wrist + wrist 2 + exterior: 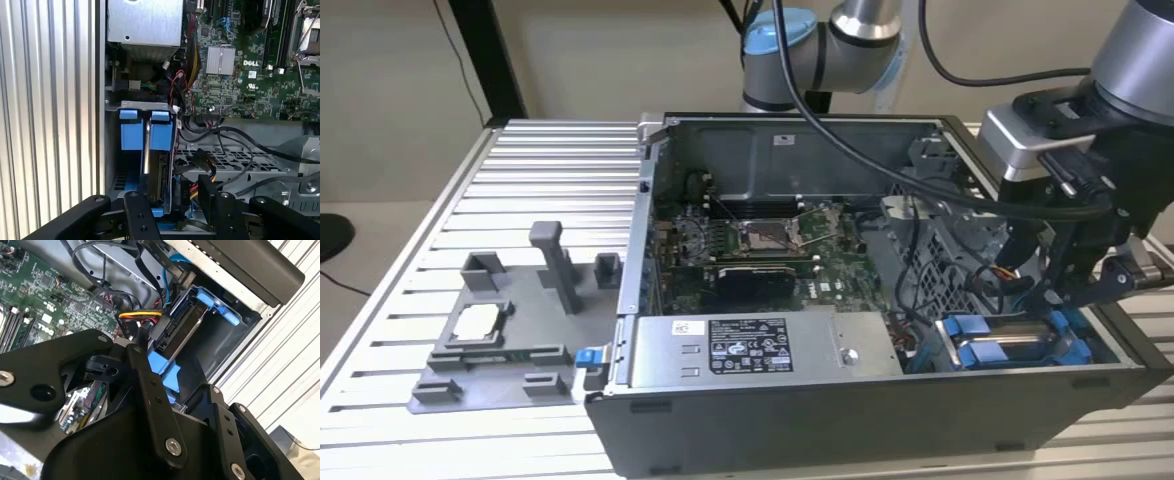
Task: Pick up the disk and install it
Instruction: 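Insert the disk into the insertion slot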
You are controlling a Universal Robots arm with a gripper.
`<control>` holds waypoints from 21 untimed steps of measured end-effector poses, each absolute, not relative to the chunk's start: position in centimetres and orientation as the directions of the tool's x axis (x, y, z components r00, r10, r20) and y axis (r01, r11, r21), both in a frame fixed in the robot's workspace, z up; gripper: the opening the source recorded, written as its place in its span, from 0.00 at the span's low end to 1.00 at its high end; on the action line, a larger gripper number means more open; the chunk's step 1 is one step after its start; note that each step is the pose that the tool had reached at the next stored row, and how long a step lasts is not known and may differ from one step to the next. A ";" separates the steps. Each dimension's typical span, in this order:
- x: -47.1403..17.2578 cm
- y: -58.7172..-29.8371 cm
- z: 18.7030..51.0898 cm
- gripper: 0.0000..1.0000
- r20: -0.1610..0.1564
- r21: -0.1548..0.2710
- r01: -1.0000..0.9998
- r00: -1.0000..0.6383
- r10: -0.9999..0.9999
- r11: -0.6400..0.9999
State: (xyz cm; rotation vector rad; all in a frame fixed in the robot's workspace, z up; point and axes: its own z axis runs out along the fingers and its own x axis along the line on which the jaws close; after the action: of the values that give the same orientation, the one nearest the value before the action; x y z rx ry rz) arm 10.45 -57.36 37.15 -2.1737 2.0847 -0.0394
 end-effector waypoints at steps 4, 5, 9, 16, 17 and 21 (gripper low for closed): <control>10.5 -57.2 37.0 1.00 -0.070 -0.137 -0.990 0.051 -0.996 -0.041; 10.5 -57.2 37.0 1.00 -0.070 -0.143 -0.989 0.053 -0.996 -0.042; 10.5 -57.0 36.2 1.00 -0.070 -0.152 -0.987 0.057 -0.996 -0.046; 10.5 -57.0 35.9 1.00 -0.071 -0.158 -0.986 0.058 -0.996 -0.046; 10.5 -57.0 35.9 1.00 -0.071 -0.158 -0.986 0.058 -0.996 -0.046; 10.5 -57.0 35.9 1.00 -0.071 -0.158 -0.986 0.058 -0.996 -0.046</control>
State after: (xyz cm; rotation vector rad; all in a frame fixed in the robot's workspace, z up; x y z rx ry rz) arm 10.52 -56.98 35.85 -2.1592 2.0482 -0.0849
